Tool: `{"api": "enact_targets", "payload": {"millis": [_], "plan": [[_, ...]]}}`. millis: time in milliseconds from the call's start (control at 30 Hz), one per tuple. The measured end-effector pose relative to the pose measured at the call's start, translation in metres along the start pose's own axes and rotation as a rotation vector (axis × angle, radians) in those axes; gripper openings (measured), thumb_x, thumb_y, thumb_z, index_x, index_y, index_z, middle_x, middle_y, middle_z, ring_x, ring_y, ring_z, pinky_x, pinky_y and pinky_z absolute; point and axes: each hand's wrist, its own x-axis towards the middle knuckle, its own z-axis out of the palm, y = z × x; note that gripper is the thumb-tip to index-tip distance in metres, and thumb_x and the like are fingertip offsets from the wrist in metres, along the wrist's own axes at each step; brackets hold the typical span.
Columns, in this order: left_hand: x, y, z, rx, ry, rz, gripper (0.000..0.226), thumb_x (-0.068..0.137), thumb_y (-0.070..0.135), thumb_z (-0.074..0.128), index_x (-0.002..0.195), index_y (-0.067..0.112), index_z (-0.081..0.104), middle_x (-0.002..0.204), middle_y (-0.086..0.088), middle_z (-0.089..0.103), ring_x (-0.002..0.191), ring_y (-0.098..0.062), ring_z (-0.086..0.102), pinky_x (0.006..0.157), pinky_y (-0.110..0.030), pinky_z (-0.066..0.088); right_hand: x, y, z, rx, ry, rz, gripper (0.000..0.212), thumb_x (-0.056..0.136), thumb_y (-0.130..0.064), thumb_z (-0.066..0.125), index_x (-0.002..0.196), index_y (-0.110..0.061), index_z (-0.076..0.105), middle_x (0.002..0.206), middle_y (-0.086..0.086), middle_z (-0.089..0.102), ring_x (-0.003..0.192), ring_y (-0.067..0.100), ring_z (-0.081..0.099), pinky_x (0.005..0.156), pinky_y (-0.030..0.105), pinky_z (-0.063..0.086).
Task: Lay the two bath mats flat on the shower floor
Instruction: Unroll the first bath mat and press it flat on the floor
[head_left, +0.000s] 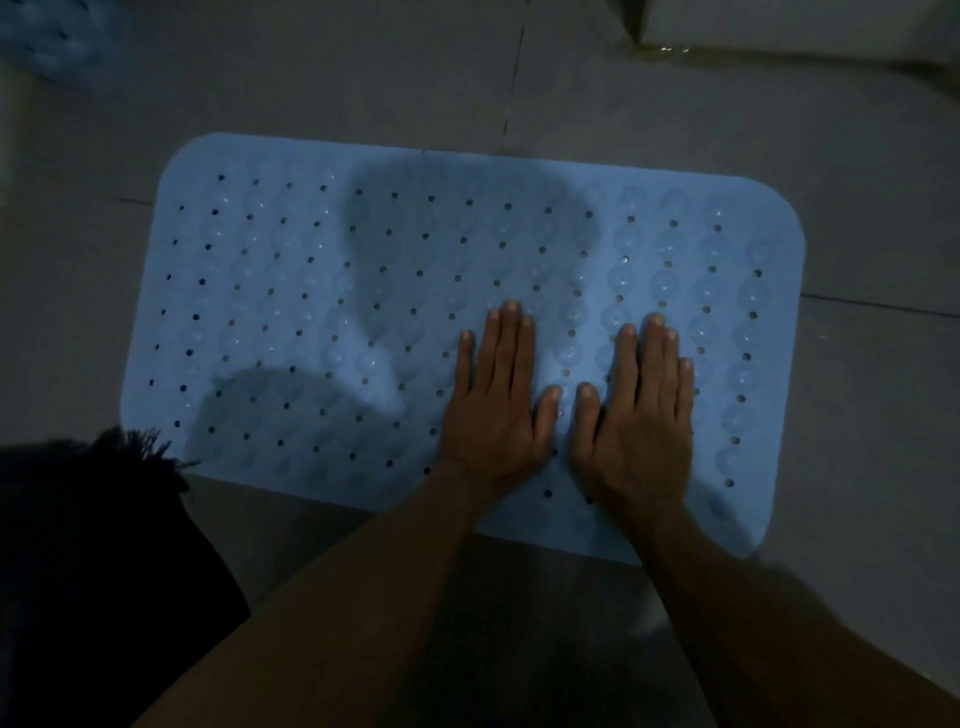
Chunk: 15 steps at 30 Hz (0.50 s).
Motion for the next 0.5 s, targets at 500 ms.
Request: {"api": "enact_targets", "payload": {"millis": [500], "plan": [[0.0009,-0.0012,0.0037,-0.020,0.014,0.001,0.070,0.100,0.043,0.030,0.153,-0.001,0.016,0.162,-0.019,0.005,0.151,-0.029,0.000,0.120,-0.052,0.009,-0.0005,0.0008,0.0041,-0.018,0.075,-0.024,0.070,0.100,-0.039,0.045,0.157,-0.008,0.020,0.165,0.014,0.012,0.153,0.024,0.007,0.123,0.047,0.013]]}}
